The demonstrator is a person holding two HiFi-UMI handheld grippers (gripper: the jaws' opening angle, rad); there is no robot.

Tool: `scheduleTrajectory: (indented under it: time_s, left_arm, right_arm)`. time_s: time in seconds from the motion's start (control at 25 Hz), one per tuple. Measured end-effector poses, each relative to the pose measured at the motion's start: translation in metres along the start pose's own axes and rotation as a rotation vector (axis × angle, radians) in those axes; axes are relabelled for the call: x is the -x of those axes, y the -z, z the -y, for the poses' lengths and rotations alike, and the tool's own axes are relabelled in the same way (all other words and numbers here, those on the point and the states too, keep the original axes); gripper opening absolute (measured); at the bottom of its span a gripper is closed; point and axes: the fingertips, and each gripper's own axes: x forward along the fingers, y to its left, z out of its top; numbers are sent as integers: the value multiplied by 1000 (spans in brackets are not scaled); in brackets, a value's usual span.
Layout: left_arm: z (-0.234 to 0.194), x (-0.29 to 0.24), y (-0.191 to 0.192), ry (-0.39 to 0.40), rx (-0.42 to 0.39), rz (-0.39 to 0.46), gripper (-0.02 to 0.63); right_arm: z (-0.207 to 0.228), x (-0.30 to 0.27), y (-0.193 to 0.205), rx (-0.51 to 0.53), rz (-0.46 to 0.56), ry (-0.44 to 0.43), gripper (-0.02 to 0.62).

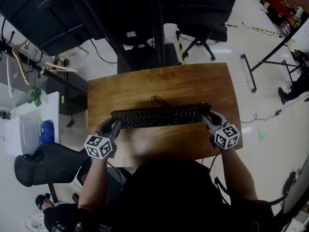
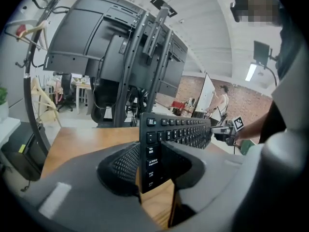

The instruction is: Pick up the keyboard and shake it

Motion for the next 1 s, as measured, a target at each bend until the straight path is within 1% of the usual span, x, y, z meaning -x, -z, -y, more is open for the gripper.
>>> scheduleTrajectory:
  time_s: [0.2, 0.4, 0.64, 0.8, 1.0]
  left_arm:
    - [-5, -12, 43, 20, 67, -103, 121]
    - [-10, -19, 72, 25, 109, -178, 123]
    - [-15, -24, 110, 23, 176, -285, 123]
    - [-16, -28, 131, 14, 222, -333, 124]
    - [-20, -33, 140, 12, 247, -396, 124]
  right_arm:
    - [3, -5, 36, -46, -100, 1, 130]
    - [5, -12, 65, -95, -183, 5, 132]
    - [5, -20, 94, -119, -302, 14, 132]
    - [6, -21, 106, -137, -335, 19, 133]
    - [8, -26, 112, -161, -363, 21, 133]
